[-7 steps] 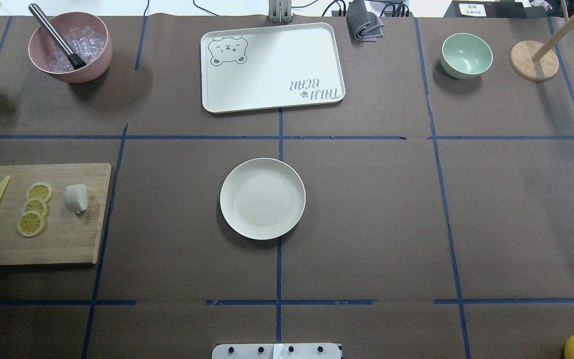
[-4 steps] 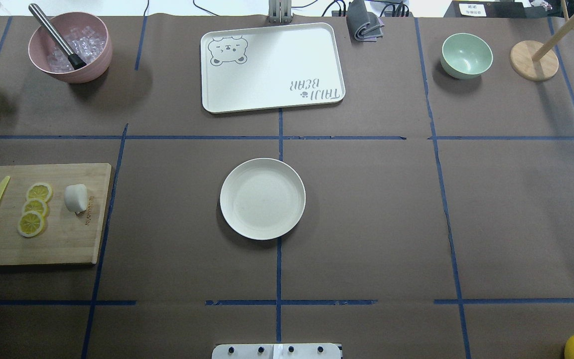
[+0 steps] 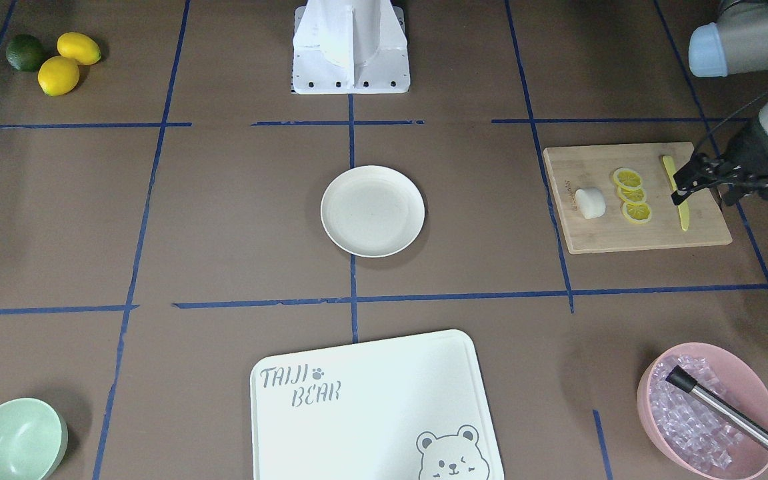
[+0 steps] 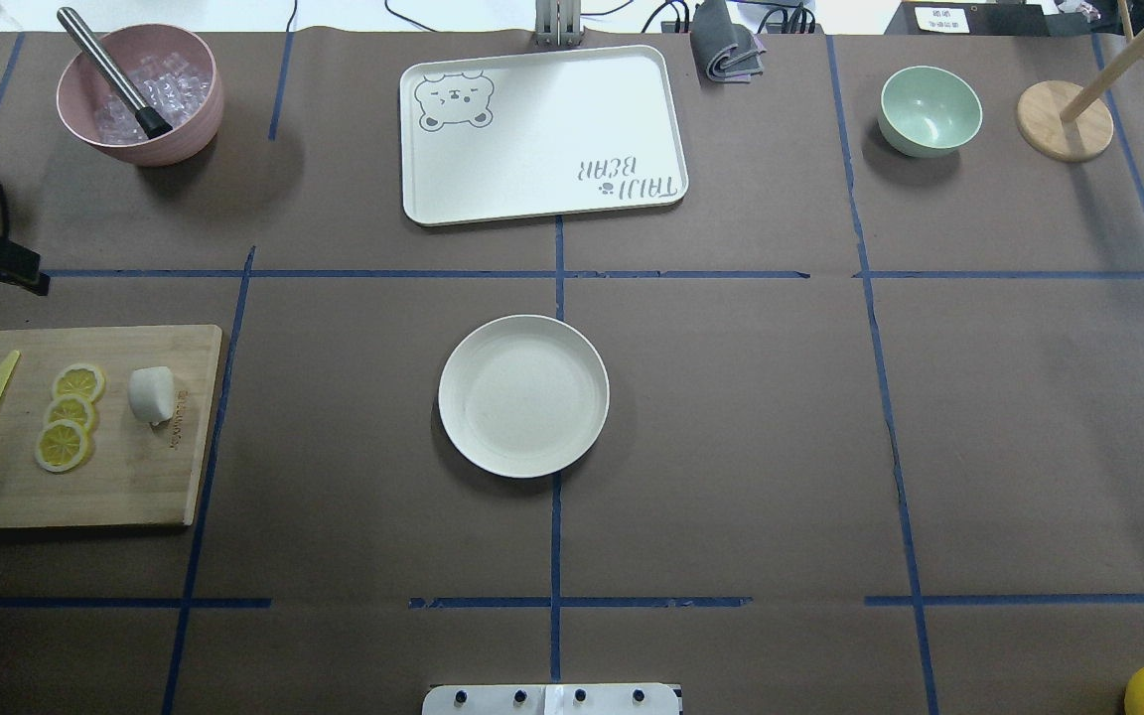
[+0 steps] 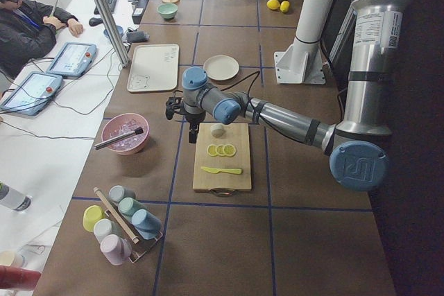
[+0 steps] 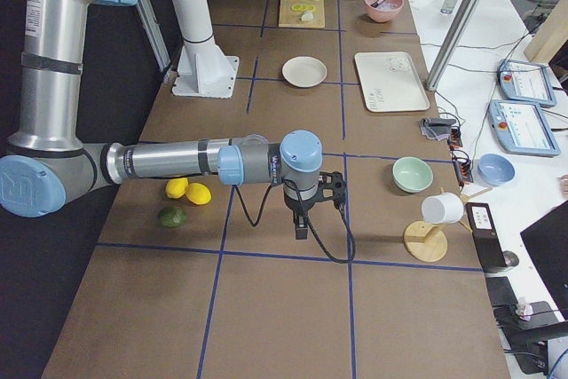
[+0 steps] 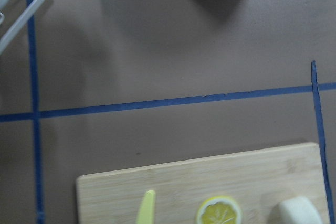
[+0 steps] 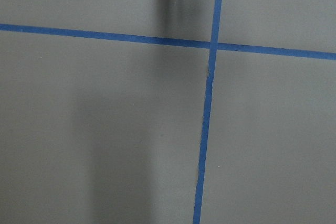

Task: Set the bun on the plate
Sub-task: 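Reach the left gripper down to the white bun on the cutting board and grasp it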

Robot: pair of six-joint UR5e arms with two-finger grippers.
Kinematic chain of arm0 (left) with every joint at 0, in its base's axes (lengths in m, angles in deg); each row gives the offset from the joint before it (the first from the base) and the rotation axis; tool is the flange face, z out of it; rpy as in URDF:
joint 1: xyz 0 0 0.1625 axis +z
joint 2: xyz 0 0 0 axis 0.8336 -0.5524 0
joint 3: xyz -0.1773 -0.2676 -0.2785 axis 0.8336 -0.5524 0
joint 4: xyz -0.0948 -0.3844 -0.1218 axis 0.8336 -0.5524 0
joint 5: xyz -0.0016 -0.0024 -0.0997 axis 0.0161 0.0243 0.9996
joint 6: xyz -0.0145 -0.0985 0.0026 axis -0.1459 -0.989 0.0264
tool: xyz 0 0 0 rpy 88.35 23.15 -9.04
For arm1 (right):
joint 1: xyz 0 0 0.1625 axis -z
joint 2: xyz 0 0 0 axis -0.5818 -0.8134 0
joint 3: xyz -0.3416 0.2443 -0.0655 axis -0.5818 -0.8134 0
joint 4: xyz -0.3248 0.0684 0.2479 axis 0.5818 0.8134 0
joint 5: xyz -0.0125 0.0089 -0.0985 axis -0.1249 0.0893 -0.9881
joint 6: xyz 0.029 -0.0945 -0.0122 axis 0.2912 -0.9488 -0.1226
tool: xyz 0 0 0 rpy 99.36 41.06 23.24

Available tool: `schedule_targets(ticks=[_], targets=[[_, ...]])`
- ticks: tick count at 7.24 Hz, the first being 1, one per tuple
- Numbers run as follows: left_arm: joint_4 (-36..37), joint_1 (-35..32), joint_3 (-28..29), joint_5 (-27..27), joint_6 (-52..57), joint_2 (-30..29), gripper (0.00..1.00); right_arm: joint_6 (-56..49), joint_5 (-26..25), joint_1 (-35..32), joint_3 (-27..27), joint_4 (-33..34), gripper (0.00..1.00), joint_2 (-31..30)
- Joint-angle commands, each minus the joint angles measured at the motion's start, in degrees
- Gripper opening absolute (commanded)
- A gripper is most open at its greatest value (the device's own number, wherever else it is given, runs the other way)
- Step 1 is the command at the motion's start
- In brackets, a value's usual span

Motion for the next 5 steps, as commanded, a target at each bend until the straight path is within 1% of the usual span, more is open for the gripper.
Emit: schedule_targets(ticks=[1, 3, 5], targets=[[-4.87, 9.43, 0.12, -6.24, -11.87, -0.1, 1.0, -0.04, -0.09, 0.0, -0.13, 0.0, 1.0, 0.09], [-5.06, 14.63, 1.17, -9.15, -16.2, -2.54, 1.0, -0.04, -0.09, 0.0, -0.13, 0.09, 1.0, 0.09], [-5.15, 16.23, 3.62, -9.16, -16.13, -2.73, 1.0, 0.05, -0.09, 0.0, -0.21, 0.09, 1.0, 0.09]])
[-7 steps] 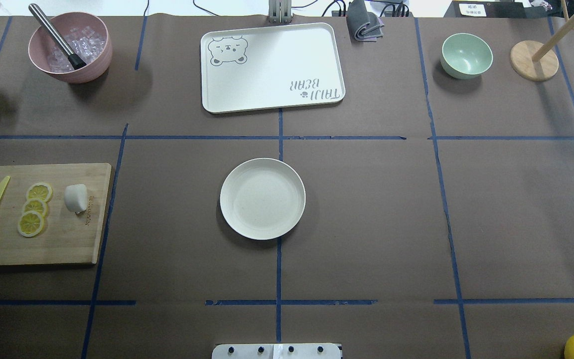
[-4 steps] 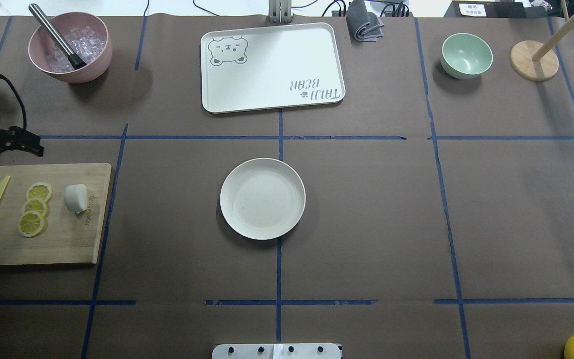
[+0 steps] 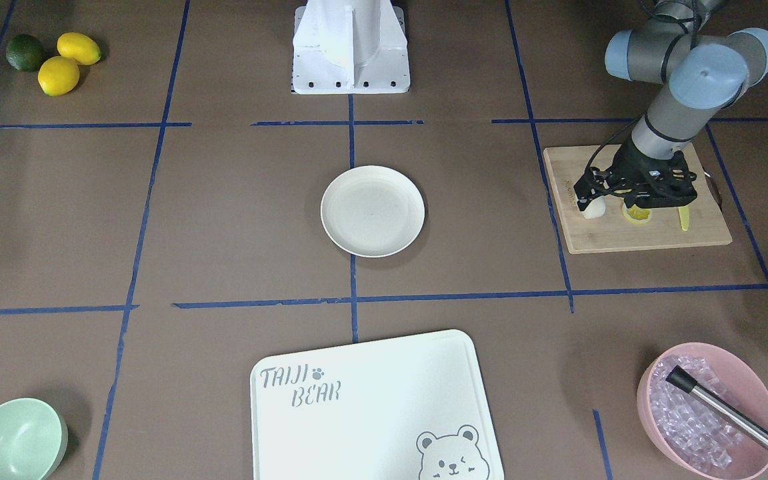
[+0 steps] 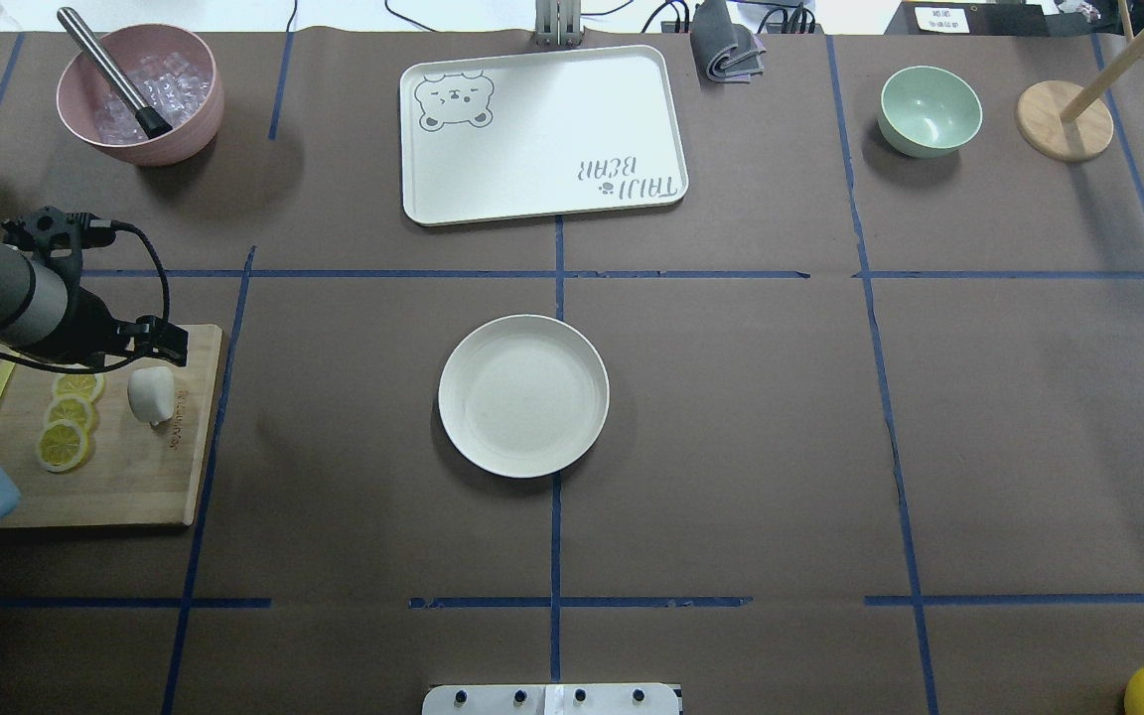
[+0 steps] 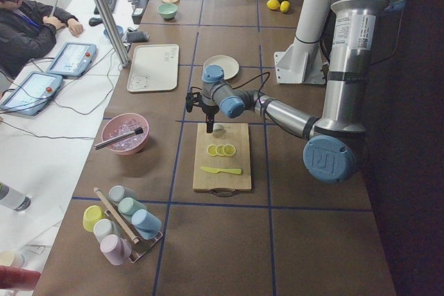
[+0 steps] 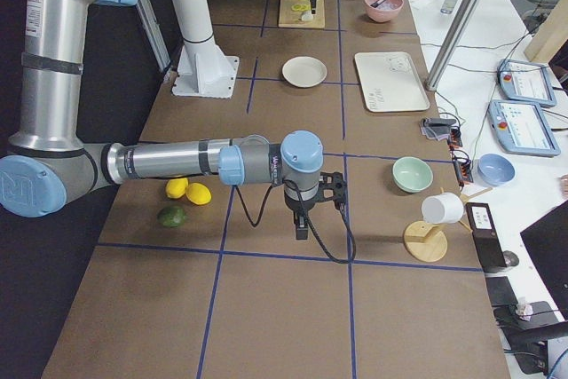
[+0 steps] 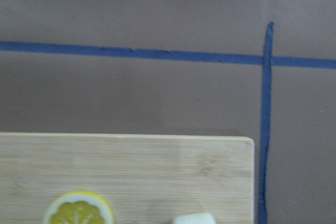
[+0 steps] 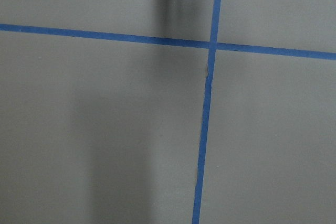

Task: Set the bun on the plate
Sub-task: 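Reach the left gripper down to the white bun on the cutting board and grasp it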

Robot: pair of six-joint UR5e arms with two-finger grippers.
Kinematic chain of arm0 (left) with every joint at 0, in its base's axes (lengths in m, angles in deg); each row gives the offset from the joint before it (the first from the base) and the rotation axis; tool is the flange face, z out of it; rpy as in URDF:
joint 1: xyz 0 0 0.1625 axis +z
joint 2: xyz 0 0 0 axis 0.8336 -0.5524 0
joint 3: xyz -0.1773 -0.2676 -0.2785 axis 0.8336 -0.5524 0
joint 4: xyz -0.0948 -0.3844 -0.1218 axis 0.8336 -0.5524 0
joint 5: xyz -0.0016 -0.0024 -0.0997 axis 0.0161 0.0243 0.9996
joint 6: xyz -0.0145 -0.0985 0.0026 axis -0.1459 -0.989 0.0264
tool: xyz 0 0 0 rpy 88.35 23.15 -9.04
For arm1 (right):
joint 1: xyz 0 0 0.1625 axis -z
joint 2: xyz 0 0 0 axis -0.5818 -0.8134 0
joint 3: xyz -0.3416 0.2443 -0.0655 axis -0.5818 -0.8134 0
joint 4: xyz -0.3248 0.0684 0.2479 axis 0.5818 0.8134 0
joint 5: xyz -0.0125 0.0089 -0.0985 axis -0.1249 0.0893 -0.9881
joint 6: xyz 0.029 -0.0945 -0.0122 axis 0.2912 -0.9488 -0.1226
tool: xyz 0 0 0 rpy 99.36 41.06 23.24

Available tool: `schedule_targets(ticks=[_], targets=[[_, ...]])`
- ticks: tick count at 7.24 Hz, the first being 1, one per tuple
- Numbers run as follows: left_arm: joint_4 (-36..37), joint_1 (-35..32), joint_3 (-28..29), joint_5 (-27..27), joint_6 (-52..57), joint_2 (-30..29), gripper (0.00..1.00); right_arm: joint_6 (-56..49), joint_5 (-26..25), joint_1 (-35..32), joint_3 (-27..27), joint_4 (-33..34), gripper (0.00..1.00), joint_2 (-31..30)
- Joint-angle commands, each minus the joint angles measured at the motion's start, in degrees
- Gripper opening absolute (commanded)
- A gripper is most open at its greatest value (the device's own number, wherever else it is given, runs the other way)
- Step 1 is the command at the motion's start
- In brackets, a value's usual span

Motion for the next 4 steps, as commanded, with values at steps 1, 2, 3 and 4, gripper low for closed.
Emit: schedule_targets(ticks=[1, 2, 3, 4], targets=[[-0.11, 1.59, 2.58, -0.35, 0.02, -0.2, 1.0, 0.07, 0.0, 0.0, -0.03, 0.04, 1.0, 0.0], [-0.11, 2.12, 2.94, -0.35, 0.02, -0.2, 0.99, -0.02, 0.0, 0.0, -0.03, 0.04, 1.0, 0.0], [-0.11, 2.39, 2.85, -0.26, -0.15, -0.2, 0.61, -0.02, 0.0, 0.0, -0.03, -0.05, 1.0, 0.0], [-0.11, 2.39, 2.85, -0.26, -0.07, -0.29, 0.34, 0.07, 0.0, 0.0, -0.03, -0.05, 1.0, 0.44]])
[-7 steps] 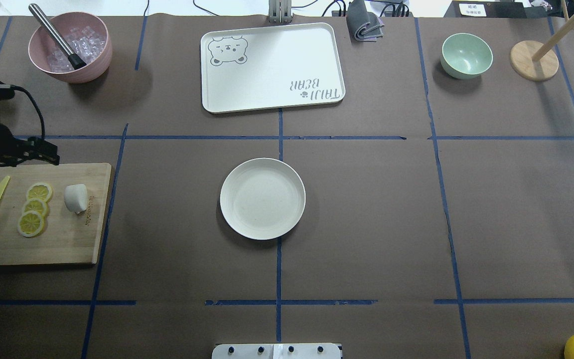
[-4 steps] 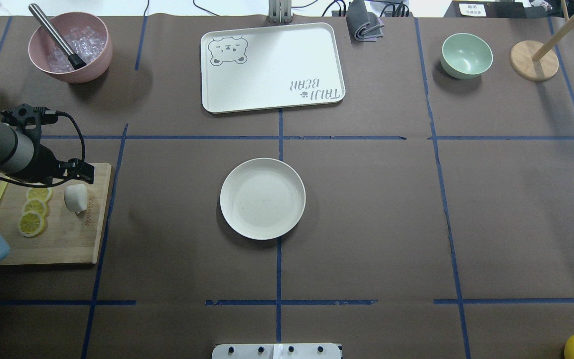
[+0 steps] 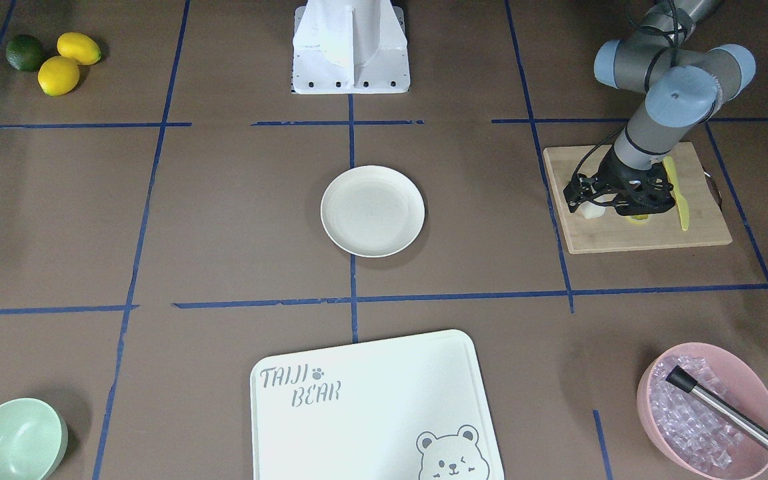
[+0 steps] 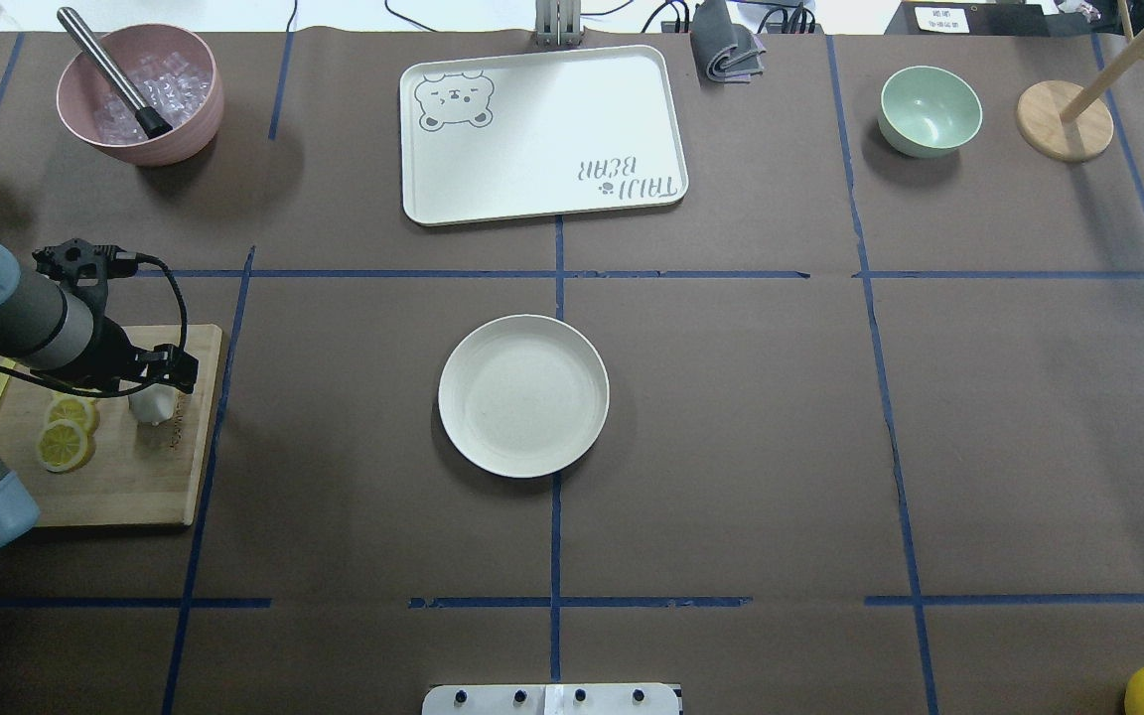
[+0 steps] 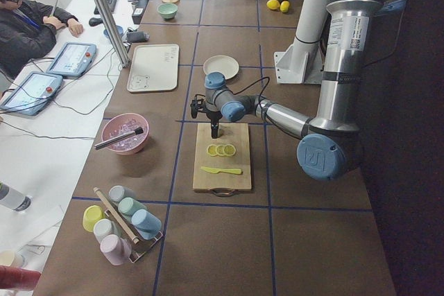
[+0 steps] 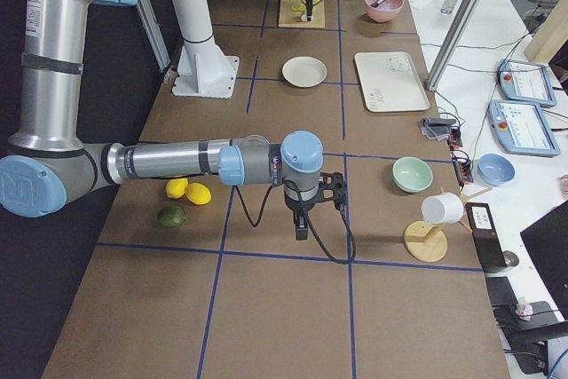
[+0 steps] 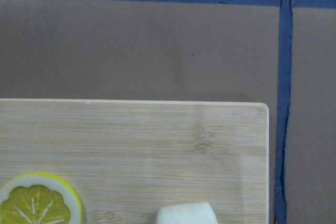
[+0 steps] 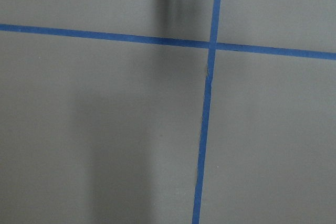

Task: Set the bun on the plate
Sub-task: 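Reach the left gripper down to the white bun on the cutting board and grasp it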

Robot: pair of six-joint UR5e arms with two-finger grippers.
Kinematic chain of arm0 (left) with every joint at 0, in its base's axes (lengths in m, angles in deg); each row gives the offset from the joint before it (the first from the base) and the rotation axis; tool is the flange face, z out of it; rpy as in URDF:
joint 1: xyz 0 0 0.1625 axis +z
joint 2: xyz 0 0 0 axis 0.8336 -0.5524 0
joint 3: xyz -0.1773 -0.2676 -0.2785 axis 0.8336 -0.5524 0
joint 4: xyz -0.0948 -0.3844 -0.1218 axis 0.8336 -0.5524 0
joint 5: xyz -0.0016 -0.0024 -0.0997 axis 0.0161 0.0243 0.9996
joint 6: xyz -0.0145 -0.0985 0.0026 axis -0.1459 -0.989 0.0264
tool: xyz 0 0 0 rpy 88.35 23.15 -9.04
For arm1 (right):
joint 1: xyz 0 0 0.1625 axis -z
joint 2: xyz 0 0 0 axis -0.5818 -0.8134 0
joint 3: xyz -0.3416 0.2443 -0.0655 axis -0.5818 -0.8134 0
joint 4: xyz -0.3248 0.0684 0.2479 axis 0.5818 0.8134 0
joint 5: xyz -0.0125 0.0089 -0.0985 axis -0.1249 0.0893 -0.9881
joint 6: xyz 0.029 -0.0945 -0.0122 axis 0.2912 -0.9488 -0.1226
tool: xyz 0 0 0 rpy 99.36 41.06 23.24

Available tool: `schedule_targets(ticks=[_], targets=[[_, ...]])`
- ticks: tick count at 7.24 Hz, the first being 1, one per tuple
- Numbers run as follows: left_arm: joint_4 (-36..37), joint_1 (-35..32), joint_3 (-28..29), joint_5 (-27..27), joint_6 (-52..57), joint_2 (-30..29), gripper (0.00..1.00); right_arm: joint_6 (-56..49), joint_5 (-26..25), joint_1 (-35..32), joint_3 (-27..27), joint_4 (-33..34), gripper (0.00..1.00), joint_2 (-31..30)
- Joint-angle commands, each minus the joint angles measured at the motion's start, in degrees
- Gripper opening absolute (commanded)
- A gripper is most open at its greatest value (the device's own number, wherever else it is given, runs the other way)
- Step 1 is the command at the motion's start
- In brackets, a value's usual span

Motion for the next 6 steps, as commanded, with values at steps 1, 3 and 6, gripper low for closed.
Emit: schedule_targets(ticks=[1, 3, 6], targets=[[0.09, 0.18, 0.08, 0.02, 0.02, -0.06, 0.17, 0.06, 0.0, 0.0, 0.0, 0.05, 1.0, 0.48], [0.61, 0.18, -1.15, 0.55, -0.07, -1.28, 0.12, 0.85, 0.0, 0.0, 0.0, -0.03, 1.0, 0.57], [9.35, -0.09, -1.06, 0.29, -0.68, -11.26, 0.12, 0.94, -0.09, 0.0, 0.0, 0.05, 1.0, 0.66]])
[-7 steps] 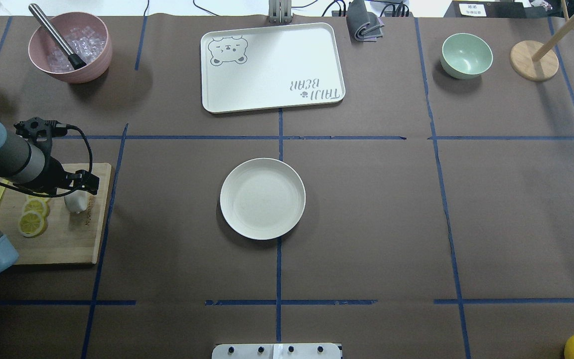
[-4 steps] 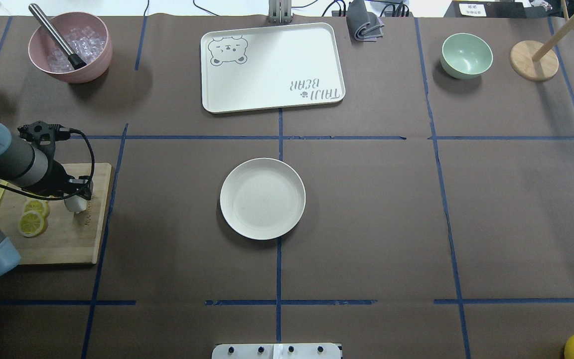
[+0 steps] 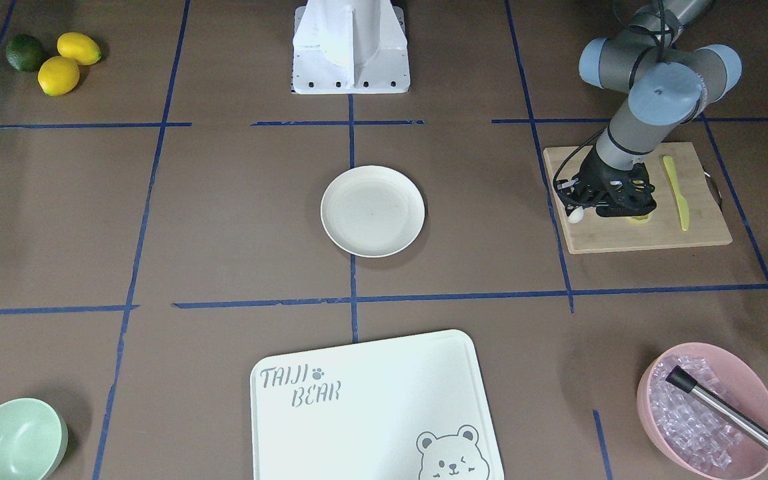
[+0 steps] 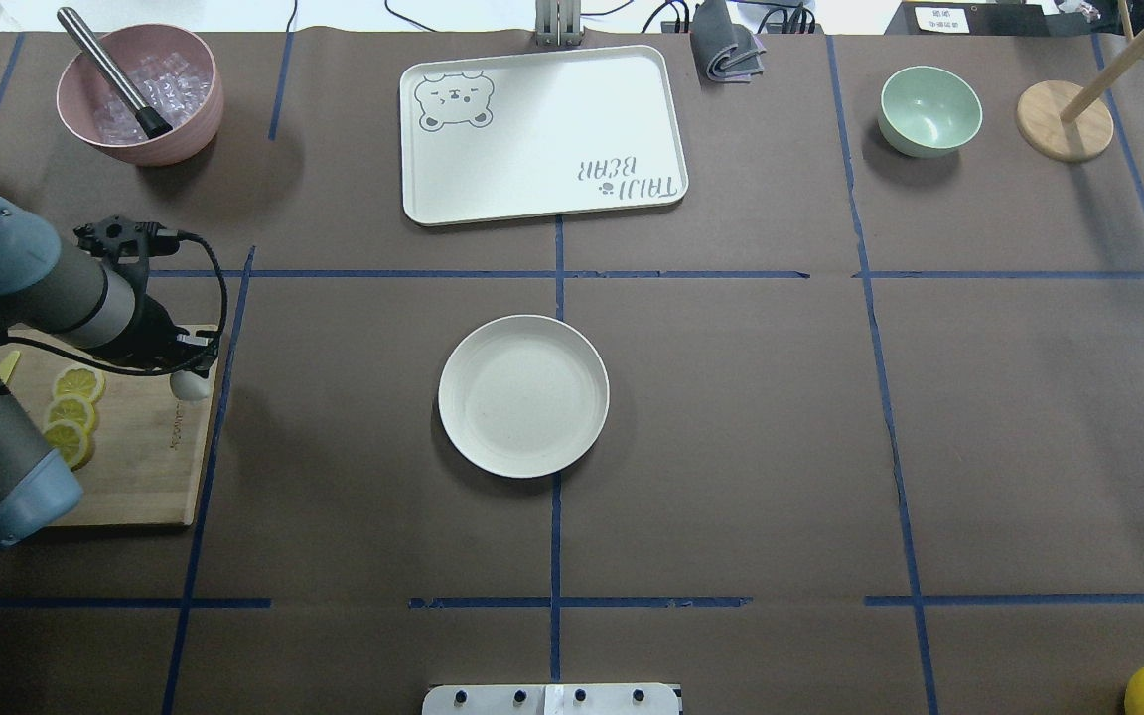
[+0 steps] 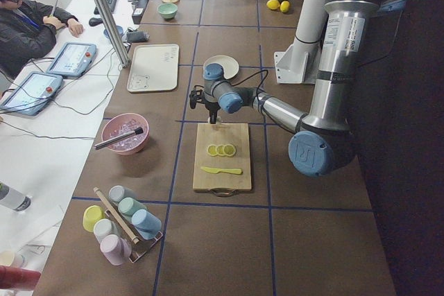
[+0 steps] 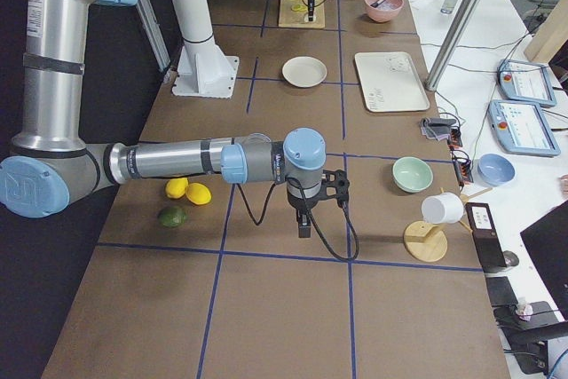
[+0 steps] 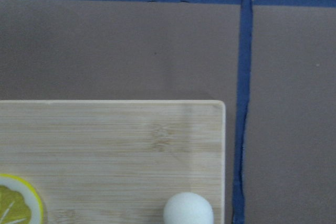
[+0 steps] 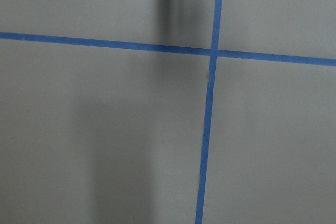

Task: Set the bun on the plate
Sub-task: 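Carry the white bun with the left gripper over the white plate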

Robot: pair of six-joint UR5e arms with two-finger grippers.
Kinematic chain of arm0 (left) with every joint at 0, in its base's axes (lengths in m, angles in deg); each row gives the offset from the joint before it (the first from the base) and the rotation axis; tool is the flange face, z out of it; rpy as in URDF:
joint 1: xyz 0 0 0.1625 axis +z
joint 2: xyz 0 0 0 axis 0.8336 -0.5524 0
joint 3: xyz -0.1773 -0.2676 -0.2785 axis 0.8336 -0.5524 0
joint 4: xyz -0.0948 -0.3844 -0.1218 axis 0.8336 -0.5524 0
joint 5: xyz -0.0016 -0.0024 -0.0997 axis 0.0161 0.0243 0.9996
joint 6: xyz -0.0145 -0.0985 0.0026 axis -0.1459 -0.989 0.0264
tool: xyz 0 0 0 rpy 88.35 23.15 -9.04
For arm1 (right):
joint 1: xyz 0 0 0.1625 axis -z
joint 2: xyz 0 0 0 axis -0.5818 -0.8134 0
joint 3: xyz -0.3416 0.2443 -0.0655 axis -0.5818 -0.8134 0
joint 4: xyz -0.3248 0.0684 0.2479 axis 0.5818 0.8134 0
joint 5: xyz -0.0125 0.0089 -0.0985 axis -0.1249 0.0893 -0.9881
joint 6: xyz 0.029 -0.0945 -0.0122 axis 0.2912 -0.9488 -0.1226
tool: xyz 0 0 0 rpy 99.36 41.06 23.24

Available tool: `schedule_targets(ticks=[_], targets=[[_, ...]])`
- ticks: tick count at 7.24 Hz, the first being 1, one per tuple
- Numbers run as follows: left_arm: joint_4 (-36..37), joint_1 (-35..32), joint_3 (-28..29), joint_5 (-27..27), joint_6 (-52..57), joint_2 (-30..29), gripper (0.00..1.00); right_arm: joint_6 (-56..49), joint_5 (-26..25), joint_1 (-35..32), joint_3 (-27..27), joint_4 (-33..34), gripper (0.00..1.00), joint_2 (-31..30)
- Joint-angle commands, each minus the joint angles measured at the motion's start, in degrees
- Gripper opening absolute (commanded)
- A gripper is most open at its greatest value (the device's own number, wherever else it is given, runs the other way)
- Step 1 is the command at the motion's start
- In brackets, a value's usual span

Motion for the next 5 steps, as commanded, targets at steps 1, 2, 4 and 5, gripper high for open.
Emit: schedule_targets(ticks=[1, 2, 4, 5], targets=[[11.12, -0.16, -0.01, -0.3, -0.46, -10.68, 0.13, 0.04, -0.03, 0.0, -0.09, 0.07, 1.0, 0.02], [15.96, 0.01, 1.03, -0.3, -3.51, -16.65, 0.13, 0.13, -0.03, 0.0, -0.18, 0.07, 1.0, -0.06], [17.16, 4.38, 4.89, -2.04, -15.01, -26.17, 0.13, 0.13, 0.06, 0.0, -0.18, 0.07, 1.0, -0.15], [17.07, 9.37, 9.0, -7.71, -20.45, -31.78, 0.14, 0.21, 0.06, 0.0, -0.18, 0.07, 1.0, -0.07]])
